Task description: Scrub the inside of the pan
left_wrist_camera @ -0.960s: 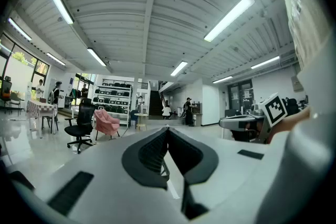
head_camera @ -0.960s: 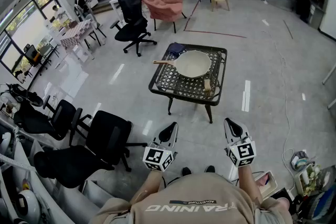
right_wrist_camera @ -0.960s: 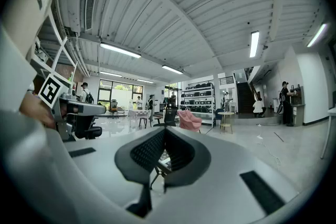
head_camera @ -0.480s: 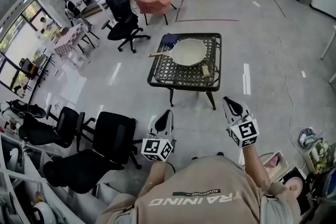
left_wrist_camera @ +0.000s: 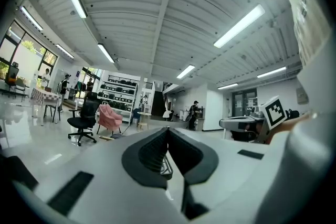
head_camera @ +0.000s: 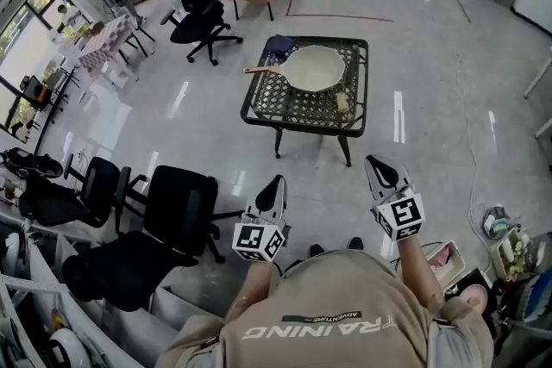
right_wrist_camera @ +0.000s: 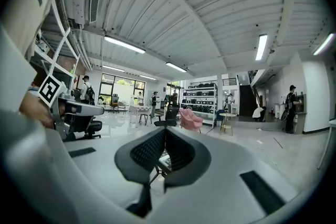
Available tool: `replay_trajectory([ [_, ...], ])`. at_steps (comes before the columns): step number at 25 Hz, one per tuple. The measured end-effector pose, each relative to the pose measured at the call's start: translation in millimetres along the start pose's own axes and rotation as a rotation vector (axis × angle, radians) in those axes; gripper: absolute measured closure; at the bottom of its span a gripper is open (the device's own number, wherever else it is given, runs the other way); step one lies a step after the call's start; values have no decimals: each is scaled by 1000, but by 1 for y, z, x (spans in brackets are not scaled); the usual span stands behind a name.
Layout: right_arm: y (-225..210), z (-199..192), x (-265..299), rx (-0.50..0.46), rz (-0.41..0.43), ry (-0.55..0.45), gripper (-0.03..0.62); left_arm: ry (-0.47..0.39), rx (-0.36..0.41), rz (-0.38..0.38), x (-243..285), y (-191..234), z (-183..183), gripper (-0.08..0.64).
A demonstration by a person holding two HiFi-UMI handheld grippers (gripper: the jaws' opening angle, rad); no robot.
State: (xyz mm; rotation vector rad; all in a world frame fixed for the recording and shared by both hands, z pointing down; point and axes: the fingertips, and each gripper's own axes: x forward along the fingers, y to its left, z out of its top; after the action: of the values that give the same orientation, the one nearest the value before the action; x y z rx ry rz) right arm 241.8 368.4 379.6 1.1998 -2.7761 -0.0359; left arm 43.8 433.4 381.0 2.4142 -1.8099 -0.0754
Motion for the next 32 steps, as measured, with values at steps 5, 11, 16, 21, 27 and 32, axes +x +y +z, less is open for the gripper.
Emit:
replay_trajectory([
  [5, 14, -4, 18, 29, -8, 21, 575, 12, 0, -16, -7, 26, -8, 541],
  [11, 28, -18, 31, 21, -3, 83, 575, 3, -23, -6, -5, 55, -11, 541],
  [16, 29, -20, 50, -24, 43, 95, 575, 16, -39, 0, 9, 62, -17, 541],
  [21, 13, -18, 70, -88, 74, 80, 575, 61, -21, -14, 41, 59, -21, 541],
  [27, -34, -32, 78, -18, 68, 59, 575, 88, 35, -64, 90, 37, -5, 541],
  [32, -71, -45, 83, -6, 70, 48, 575, 91, 20, -53, 121, 26, -13, 541],
])
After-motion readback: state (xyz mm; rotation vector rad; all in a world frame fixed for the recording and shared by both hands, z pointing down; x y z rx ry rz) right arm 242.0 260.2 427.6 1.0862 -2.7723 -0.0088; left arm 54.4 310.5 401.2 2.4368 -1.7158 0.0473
